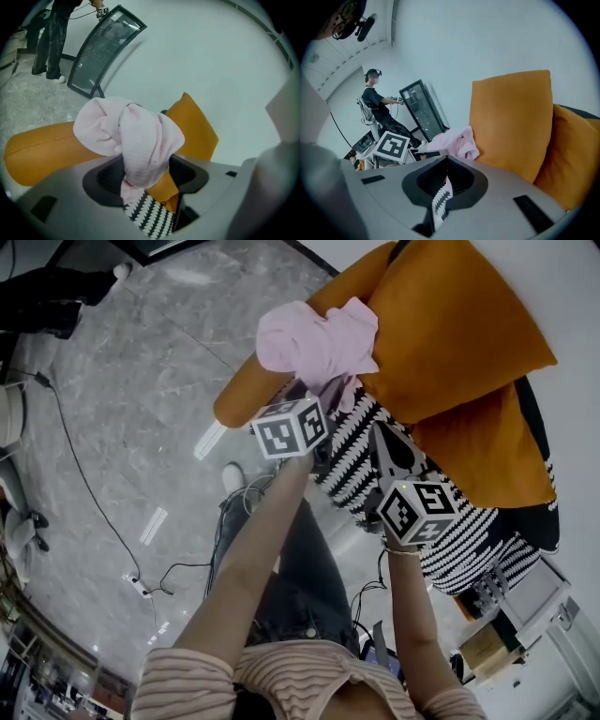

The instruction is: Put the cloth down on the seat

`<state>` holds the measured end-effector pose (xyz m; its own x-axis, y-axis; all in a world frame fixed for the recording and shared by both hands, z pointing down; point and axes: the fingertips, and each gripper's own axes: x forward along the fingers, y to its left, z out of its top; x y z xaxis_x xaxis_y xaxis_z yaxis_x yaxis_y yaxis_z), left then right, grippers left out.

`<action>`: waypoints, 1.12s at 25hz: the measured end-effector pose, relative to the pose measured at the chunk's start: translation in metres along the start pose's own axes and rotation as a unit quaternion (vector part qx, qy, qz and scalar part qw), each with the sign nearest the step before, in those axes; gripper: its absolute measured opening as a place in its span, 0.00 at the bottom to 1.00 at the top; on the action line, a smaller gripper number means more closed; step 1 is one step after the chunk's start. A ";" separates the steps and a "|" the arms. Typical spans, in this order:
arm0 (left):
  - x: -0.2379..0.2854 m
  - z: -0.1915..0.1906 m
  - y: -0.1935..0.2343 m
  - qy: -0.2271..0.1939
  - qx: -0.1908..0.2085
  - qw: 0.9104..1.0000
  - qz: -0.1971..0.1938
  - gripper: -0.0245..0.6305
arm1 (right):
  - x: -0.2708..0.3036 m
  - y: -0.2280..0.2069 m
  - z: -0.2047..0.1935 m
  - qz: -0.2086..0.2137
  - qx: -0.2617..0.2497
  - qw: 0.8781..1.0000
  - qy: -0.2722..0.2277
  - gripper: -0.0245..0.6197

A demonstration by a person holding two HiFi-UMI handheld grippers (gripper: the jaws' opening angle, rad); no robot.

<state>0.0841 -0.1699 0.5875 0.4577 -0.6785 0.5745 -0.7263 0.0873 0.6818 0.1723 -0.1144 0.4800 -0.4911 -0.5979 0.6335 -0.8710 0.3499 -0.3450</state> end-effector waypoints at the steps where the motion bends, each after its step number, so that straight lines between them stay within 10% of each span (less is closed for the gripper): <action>1: -0.003 0.001 0.000 0.002 0.001 1.000 -0.003 0.45 | 0.000 0.003 0.001 -0.001 0.001 1.000 -0.003 0.05; 21: -0.084 0.016 -0.028 0.006 0.067 0.997 -0.042 0.44 | -0.028 0.024 0.016 -0.018 0.011 0.999 -0.046 0.05; 28: -0.105 0.032 -0.049 -0.013 0.116 0.991 -0.061 0.23 | -0.035 0.029 0.034 -0.015 0.012 0.997 -0.074 0.05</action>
<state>0.0552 -0.1265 0.4795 0.5380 -0.6925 0.4806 -0.7666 -0.1649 0.6206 0.1634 -0.1074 0.4242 -0.4597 -0.7086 0.5353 -0.8847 0.3131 -0.3453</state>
